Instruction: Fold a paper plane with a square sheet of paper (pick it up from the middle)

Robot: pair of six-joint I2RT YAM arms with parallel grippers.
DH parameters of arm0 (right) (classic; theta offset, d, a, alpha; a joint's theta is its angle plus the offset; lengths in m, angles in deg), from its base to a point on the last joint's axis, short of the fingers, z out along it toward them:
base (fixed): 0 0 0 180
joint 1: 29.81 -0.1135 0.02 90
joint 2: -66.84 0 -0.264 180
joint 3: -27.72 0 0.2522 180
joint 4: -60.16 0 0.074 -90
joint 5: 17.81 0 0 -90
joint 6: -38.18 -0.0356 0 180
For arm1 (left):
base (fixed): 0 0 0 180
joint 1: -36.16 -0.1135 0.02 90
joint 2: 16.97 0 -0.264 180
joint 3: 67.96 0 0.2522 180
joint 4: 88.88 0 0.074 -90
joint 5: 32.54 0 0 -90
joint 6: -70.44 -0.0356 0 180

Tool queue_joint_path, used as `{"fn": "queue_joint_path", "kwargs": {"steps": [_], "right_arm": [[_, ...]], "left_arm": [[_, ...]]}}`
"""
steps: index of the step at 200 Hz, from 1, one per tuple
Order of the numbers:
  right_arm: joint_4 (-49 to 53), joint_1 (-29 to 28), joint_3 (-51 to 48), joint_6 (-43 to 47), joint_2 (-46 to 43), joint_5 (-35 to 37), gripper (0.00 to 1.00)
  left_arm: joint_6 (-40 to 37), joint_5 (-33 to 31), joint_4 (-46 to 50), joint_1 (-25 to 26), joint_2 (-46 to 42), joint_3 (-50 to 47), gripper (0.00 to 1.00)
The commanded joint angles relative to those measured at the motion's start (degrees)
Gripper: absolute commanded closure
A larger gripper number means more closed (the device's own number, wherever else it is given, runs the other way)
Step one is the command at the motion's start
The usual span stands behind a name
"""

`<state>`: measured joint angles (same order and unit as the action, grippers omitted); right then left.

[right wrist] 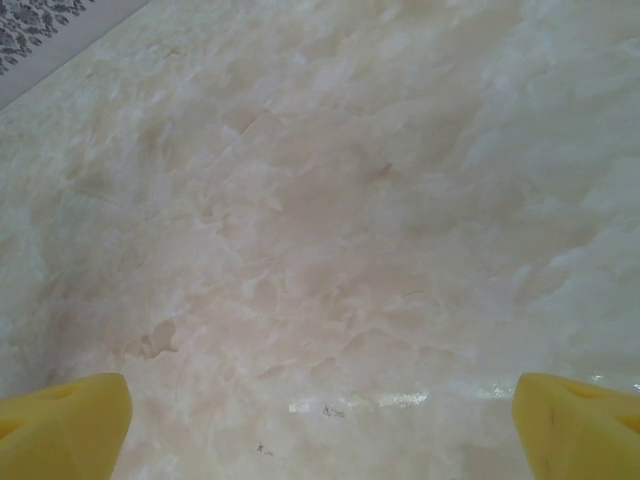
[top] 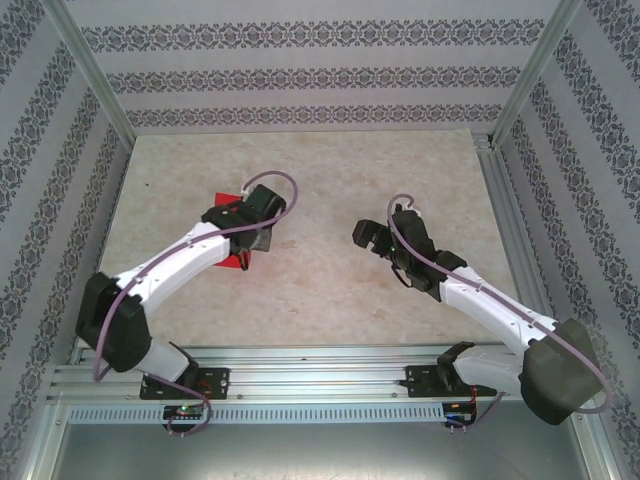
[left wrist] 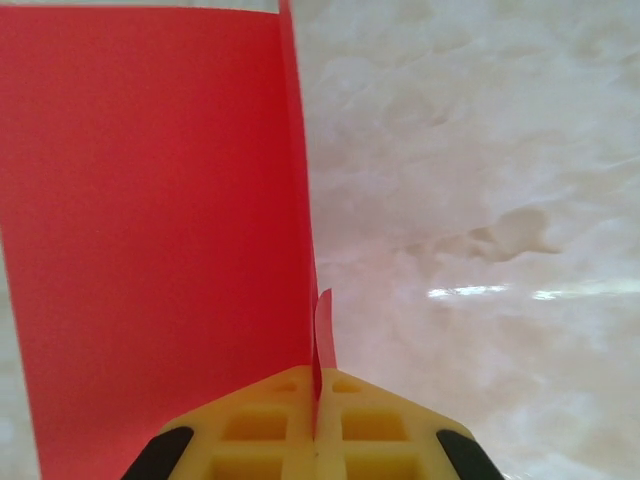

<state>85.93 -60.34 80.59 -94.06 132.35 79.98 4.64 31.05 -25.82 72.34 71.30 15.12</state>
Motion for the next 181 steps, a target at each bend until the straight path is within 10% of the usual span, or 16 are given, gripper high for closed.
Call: {"fn": "queue_joint_path", "kwargs": {"steps": [1,76,181], "right_arm": [[0.8,1.0,-2.0,-1.7,-2.2,3.1,0.02],[5.9,2.7,-5.9,-5.2,-7.5,5.5,0.02],[5.9,3.2,-6.3,-5.9,-7.9,4.1,0.03]], "left_arm": [[1.7,-13.9,6.7,3.4,7.6,3.3,0.93],[4.9,-12.6,5.8,11.2,30.0,14.7,0.9],[3.7,8.5,-3.7,11.5,23.9,13.5,0.53]]}}
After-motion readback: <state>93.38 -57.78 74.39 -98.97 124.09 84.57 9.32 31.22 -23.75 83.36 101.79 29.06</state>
